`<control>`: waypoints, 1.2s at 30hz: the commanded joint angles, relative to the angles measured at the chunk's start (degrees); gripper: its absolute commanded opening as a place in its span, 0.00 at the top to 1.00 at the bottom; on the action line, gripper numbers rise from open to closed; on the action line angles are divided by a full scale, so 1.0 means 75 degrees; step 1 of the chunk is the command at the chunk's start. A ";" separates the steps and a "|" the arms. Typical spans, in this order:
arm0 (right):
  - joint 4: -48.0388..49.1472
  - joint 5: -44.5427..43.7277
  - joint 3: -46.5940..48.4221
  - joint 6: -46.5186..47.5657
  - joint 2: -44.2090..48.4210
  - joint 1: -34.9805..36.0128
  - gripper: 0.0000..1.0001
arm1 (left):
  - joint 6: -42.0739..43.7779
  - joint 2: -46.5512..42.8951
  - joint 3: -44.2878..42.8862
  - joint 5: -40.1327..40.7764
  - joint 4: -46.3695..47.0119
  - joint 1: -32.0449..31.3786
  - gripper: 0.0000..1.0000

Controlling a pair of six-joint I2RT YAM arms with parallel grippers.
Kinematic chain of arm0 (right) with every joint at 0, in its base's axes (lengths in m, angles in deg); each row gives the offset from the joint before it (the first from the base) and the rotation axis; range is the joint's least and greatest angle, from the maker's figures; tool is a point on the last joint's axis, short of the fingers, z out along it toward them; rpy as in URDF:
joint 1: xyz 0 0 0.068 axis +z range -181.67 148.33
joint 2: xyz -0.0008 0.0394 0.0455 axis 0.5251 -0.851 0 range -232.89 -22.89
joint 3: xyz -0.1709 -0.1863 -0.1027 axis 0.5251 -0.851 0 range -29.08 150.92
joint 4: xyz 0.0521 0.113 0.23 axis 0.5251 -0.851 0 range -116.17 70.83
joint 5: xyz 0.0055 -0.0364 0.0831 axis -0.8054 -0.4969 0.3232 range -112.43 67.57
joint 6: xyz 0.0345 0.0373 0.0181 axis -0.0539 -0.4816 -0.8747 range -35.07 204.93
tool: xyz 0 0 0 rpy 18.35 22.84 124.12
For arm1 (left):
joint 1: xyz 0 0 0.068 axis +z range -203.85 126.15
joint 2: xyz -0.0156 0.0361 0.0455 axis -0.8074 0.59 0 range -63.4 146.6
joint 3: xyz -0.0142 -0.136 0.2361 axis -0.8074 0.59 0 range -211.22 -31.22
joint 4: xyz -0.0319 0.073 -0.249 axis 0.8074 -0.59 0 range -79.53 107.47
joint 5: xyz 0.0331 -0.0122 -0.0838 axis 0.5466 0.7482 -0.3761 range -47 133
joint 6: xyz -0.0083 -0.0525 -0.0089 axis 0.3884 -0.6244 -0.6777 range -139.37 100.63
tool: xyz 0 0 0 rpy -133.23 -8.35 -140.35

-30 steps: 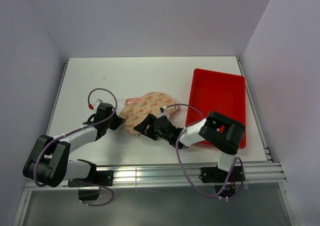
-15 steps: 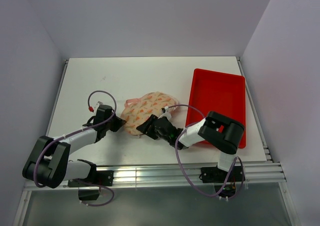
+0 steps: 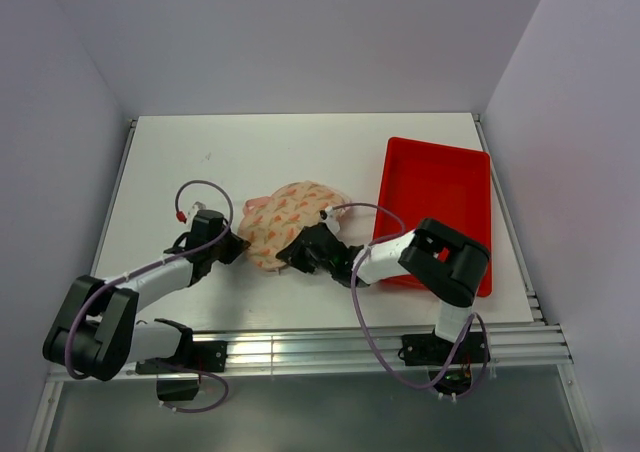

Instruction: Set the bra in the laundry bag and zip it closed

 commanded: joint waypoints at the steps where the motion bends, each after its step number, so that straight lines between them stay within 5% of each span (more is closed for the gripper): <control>1: -0.1590 0.0069 0.0784 -0.0033 0.0210 -0.0228 0.78 | 0.0452 -0.0417 -0.0004 0.0169 -0.0285 -0.0010 1.00; 5: -0.2901 0.0374 0.1370 0.0002 0.0198 -0.0403 0.82 | 0.0605 -0.0770 0.0160 0.0380 -0.0332 -0.0010 1.00; 8: -0.3536 0.0724 0.1874 -0.0009 0.0070 -0.0614 0.90 | 0.0734 -0.1097 0.0231 0.0614 -0.0426 -0.0010 0.86; 9: -0.3620 0.0853 0.1945 -0.0010 -0.0035 -0.0661 0.92 | 0.0792 -0.1226 0.0242 0.0685 -0.0449 -0.0010 0.70; 12: -0.4229 0.0972 0.2495 0.0177 -0.0223 -0.0720 0.93 | 0.1003 -0.1917 0.0324 0.1013 -0.0590 -0.0021 0.47; 16: -0.5480 0.0972 0.3373 0.0540 -0.0481 -0.0802 0.97 | 0.1401 -0.2900 0.0243 0.1353 -0.0964 -0.0033 0.36; 17: -0.5635 0.0972 0.3677 0.0634 -0.0539 -0.0814 0.98 | 0.1449 -0.3054 0.0219 0.1446 -0.1139 -0.0045 0.21; 18: -0.5764 0.0972 0.3807 0.0681 -0.0621 -0.0849 0.98 | 0.1495 -0.3195 0.0184 0.1528 -0.1268 -0.0068 0.19; 27: -0.6843 0.1194 0.4851 0.0916 -0.1055 -0.0943 1.00 | 0.1755 -0.4426 0.0289 0.1868 -0.1282 -0.1777 0.32; 31: -0.7077 0.1323 0.5132 0.1044 -0.1196 -0.1002 1.00 | 0.1461 -0.4205 0.0582 0.2021 -0.0931 -0.2668 0.44; 36: -0.7300 0.1346 0.5367 0.1197 -0.1231 -0.1084 1.00 | 0.1215 -0.3526 0.0816 0.2337 -0.0333 -0.3454 0.45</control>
